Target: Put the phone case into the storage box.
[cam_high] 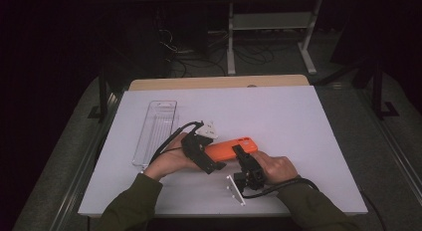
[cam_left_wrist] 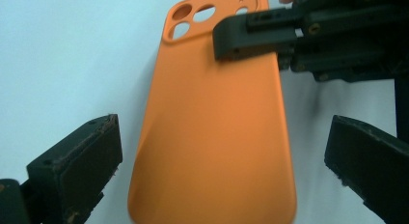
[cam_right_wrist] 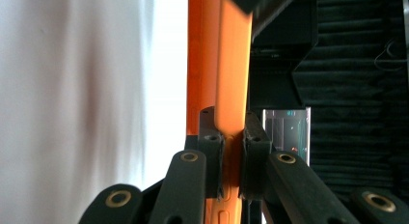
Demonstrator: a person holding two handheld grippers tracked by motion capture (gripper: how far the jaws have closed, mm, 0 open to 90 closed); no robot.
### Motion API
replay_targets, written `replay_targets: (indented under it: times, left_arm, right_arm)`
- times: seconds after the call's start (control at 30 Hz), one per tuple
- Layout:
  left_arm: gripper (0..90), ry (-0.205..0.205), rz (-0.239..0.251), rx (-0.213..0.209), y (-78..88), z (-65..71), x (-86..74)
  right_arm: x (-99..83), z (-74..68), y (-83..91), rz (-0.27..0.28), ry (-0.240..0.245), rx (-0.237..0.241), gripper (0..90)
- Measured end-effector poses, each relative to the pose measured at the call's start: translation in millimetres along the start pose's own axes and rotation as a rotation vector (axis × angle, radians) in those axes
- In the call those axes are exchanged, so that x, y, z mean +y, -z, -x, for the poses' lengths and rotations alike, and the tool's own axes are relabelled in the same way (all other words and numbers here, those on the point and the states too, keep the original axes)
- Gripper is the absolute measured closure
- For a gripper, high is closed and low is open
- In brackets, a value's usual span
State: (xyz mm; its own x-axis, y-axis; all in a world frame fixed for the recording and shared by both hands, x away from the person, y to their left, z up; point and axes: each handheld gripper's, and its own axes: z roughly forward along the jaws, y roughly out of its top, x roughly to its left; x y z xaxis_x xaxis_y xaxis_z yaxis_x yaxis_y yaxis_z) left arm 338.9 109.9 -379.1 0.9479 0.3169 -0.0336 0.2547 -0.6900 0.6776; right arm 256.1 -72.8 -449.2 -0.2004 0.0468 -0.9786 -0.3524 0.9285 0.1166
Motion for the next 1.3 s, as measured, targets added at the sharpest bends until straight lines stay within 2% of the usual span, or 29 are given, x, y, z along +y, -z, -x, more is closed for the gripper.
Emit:
replay_targets:
  times: [0.03,0.1,0.17,0.23,0.37,0.5,0.53,0.6,0.7,0.73,0.87,0.97,1.0,1.03,1.1,1.17,1.3]
  left_arm:
    - [0.0,0.013,0.008,0.000,0.7,-0.1,-0.4]
    - [0.0,0.005,0.007,0.005,4.1,-2.6,-1.5]
    - [0.0,0.021,0.028,0.012,5.3,-3.3,-2.6]
    - [0.0,0.021,0.020,0.017,8.5,-6.1,-3.7]
    - [0.0,0.044,0.038,0.031,11.5,-9.4,-6.3]
    - [0.0,0.043,0.026,0.038,14.5,-12.4,-8.4]
    - [0.0,0.054,0.025,0.036,14.7,-12.3,-8.9]
    - [0.0,0.045,0.015,0.042,15.2,-13.7,-9.9]
    - [0.0,0.059,0.018,0.046,14.8,-14.4,-10.8]
    - [0.0,0.057,0.017,0.048,15.0,-14.8,-10.9]
    - [0.0,0.055,0.007,0.059,15.7,-16.7,-12.1]
    - [0.0,0.058,0.006,0.068,14.8,-17.2,-13.2]
    - [0.0,0.061,0.005,0.067,14.2,-17.5,-13.4]
    - [0.0,0.074,0.003,0.069,13.6,-17.0,-13.8]
    - [0.0,0.070,-0.002,0.072,13.8,-17.9,-13.8]
    - [0.0,0.077,0.003,0.081,13.7,-18.3,-14.0]
    - [0.0,0.081,-0.001,0.088,14.2,-20.1,-14.8]
  right_arm:
    - [-1.8,0.9,-0.6,0.002,0.002,-0.006,81.0]
    - [-4.6,3.4,-0.9,-0.003,-0.002,-0.006,81.0]
    - [-7.1,5.2,-0.9,-0.010,-0.014,-0.005,81.0]
    - [-9.1,6.7,-0.6,-0.018,-0.024,-0.006,81.0]
    - [-13.6,9.7,-0.6,-0.033,-0.042,0.004,81.0]
    - [-18.2,13.3,-0.2,-0.045,-0.062,0.003,80.9]
    - [-19.1,13.8,0.1,-0.047,-0.074,0.001,81.0]
    - [-21.7,15.5,0.0,-0.049,-0.055,0.010,81.0]
    - [-25.4,17.4,-0.3,-0.055,-0.070,0.009,80.9]
    - [-26.7,17.1,0.2,-0.070,-0.100,0.016,80.9]
    - [-31.9,22.2,0.5,-0.081,-0.123,0.019,80.9]
    - [-35.4,23.9,0.3,-0.084,-0.163,0.007,80.9]
    - [-36.2,24.9,0.8,-0.090,-0.169,0.016,80.9]
    - [-37.0,25.7,1.5,-0.096,-0.194,0.017,80.9]
    - [-39.7,27.4,1.5,-0.095,-0.223,0.028,80.9]
    - [-41.6,27.7,1.4,-0.099,-0.221,0.038,80.9]
    - [-42.1,28.7,1.5,-0.106,-0.251,0.050,80.9]
